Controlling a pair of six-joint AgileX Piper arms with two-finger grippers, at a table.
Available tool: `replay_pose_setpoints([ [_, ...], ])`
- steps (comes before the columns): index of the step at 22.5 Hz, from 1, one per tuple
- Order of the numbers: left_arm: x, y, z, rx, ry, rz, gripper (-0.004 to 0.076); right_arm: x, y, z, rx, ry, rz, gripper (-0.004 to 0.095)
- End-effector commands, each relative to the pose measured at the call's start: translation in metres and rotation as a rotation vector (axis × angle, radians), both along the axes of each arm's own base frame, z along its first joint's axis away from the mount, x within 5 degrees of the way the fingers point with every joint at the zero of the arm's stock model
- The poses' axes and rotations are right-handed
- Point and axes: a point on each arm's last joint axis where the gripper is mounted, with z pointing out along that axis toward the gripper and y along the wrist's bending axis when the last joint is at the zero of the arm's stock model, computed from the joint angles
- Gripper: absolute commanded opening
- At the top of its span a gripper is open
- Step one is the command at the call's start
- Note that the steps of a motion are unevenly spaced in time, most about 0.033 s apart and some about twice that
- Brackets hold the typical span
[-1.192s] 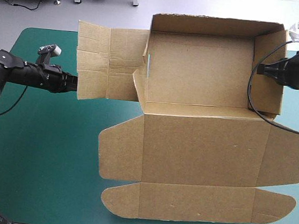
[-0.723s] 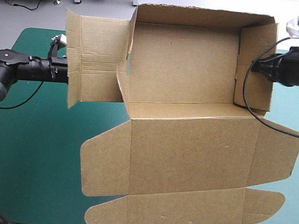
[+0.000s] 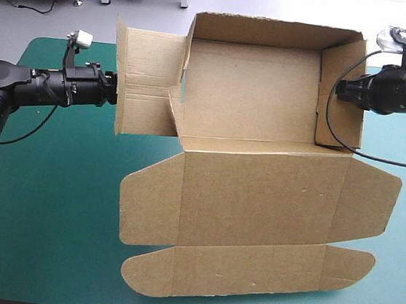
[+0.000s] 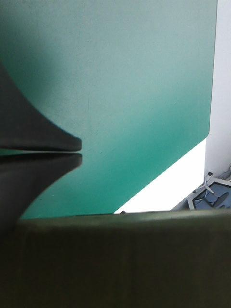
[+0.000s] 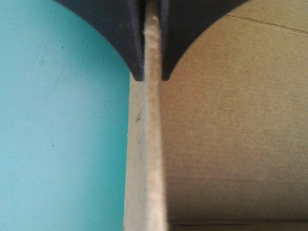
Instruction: Fold the box
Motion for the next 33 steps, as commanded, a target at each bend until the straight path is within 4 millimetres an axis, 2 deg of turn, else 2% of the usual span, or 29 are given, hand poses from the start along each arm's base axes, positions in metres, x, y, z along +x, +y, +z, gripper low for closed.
replay_pose_setpoints([
  [1,-0.023,-0.008,0.033,-0.087,-0.069,-0.078,-0.0006,-0.008,0.008,0.015,0.049,-0.043,0.033,-0.0023],
  [5,-0.026,-0.009,0.037,-0.095,-0.062,-0.075,-0.0006,-0.001,0.020,0.008,0.034,-0.025,0.070,-0.0022],
  [9,-0.028,-0.020,0.036,-0.095,-0.056,-0.111,-0.0006,0.003,0.026,0.004,0.017,-0.016,0.078,-0.0021],
  [13,-0.031,-0.028,0.037,-0.096,-0.057,-0.141,-0.0006,0.005,0.026,0.002,0.019,-0.010,0.069,-0.0021],
  [18,-0.046,-0.029,0.050,-0.092,-0.095,-0.143,-0.0006,0.007,0.024,0.001,0.000,-0.012,0.048,-0.0021],
  [22,-0.048,-0.029,0.051,-0.091,-0.089,-0.140,0.0009,0.007,0.024,0.001,0.001,-0.009,0.047,-0.0021],
  [24,-0.049,-0.029,0.051,-0.093,-0.086,-0.139,0.0093,0.007,0.024,0.001,0.000,-0.008,0.048,-0.0021],
  [25,-0.049,-0.029,0.052,-0.102,-0.086,-0.139,0.0182,0.007,0.024,0.001,0.000,-0.008,0.048,-0.0021],
  [26,-0.049,-0.029,0.053,-0.109,-0.086,-0.139,0.0238,0.007,0.024,0.001,0.000,-0.008,0.048,-0.0021],
  [27,-0.049,-0.030,0.054,-0.123,-0.086,-0.140,0.0341,0.007,0.024,0.001,0.000,-0.008,0.048,-0.0021],
  [29,-0.050,-0.030,0.056,-0.151,-0.076,-0.139,0.0419,0.007,0.024,0.001,0.000,-0.008,0.048,-0.0021],
  [33,-0.051,-0.032,0.057,-0.159,-0.077,-0.149,0.0426,0.010,0.023,-0.003,-0.001,0.009,0.048,-0.0021],
])
